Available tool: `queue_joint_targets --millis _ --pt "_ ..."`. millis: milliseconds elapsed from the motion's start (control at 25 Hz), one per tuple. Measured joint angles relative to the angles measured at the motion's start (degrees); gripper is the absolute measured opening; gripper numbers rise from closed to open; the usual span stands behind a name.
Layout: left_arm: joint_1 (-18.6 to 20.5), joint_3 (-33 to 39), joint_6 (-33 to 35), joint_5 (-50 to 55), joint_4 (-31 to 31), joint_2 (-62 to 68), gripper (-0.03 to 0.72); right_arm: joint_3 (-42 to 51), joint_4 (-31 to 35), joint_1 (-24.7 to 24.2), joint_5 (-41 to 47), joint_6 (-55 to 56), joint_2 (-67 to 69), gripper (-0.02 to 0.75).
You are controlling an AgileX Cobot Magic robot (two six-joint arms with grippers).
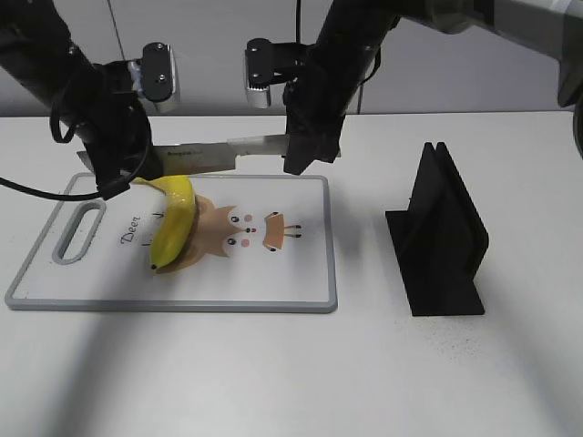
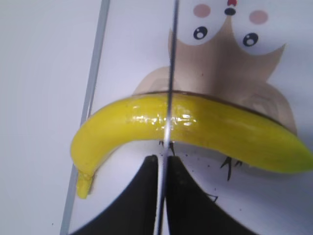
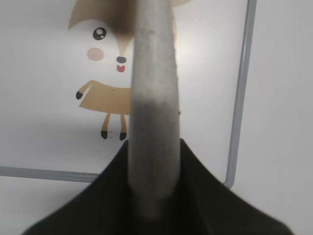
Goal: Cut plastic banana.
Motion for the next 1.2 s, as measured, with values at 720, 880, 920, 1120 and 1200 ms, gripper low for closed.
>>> queue_joint_targets --millis 720,880,920,1120,1200 --pt "-0.26 0.0 -1.1 1.29 -5.12 -13.02 0.605 0.0 1.17 0.18 -0.1 4.59 -1.17 0.181" --pt "-0.26 0.0 -5.92 1.34 -4.52 -17.72 0.594 2.07 1.28 0.18 -0.1 5.56 -3.6 0.181" --pt "-0.26 0.0 -8.07 1.34 -4.22 -18.75 0.593 3.27 1.32 0.18 -0.11 5.87 -4.68 0.181" --pt "-0.26 0.0 -18.9 1.64 -3.82 -24.25 0.584 9.71 1.32 0.18 -0.11 9.24 -10.72 0.181" --pt "-0.26 0.0 -23.69 2.5 -2.73 -25.9 0.577 11.5 1.32 0.18 -0.06 11.67 -12.65 0.181"
